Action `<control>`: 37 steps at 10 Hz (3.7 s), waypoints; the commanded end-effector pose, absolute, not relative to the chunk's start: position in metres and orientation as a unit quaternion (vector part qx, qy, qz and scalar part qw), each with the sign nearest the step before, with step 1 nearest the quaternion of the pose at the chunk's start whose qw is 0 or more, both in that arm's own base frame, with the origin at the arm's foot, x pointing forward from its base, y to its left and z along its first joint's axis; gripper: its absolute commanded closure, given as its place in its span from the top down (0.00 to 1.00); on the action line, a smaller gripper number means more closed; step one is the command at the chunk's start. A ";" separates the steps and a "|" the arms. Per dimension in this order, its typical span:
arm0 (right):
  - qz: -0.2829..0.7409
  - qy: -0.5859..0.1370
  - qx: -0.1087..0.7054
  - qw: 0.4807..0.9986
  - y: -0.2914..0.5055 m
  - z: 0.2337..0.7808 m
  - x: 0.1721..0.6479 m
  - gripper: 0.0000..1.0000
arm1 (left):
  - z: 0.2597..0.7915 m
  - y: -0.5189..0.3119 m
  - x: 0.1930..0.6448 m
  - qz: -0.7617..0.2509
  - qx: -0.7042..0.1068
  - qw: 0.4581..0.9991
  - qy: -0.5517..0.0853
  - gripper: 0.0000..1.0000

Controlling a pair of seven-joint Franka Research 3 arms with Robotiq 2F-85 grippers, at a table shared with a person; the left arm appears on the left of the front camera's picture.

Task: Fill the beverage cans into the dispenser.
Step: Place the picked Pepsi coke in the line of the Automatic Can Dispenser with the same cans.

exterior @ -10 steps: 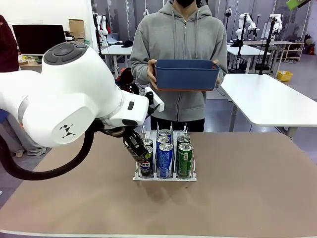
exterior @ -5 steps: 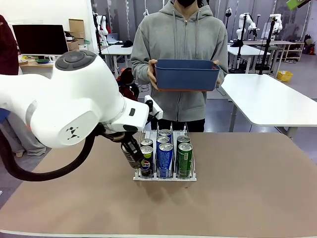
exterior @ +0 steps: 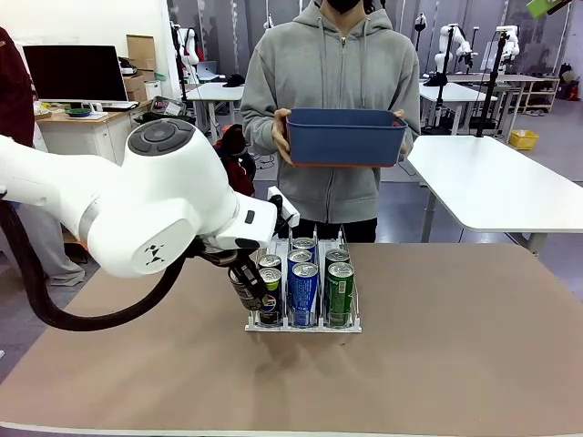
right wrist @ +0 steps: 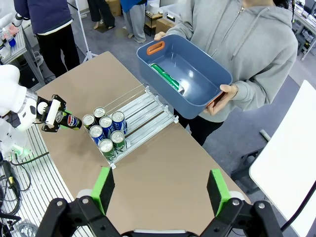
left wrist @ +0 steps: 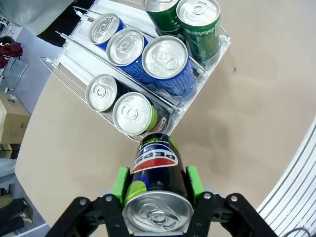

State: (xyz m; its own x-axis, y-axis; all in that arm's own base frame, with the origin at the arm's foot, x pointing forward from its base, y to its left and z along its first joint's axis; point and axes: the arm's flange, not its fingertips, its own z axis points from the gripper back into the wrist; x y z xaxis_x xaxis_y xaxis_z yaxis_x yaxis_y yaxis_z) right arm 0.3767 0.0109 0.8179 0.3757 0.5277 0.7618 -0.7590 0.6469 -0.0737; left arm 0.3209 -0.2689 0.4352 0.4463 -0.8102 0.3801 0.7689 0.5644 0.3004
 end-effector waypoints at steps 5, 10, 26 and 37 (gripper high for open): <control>0.395 -0.395 0.148 0.816 0.011 0.816 0.375 1.00 | 0.423 -0.270 0.334 -0.459 0.038 0.853 -0.245 0.58; 0.395 -0.395 0.148 0.816 0.011 0.816 0.375 1.00 | 0.416 -0.277 0.333 -0.476 -0.005 0.851 -0.221 0.58; 0.395 -0.395 0.148 0.816 0.011 0.816 0.375 1.00 | 0.393 -0.293 0.437 -0.446 -0.015 0.875 -0.189 0.58; 0.395 -0.395 0.148 0.816 0.011 0.816 0.375 1.00 | 0.420 -0.287 0.414 -0.439 0.011 0.873 -0.212 1.00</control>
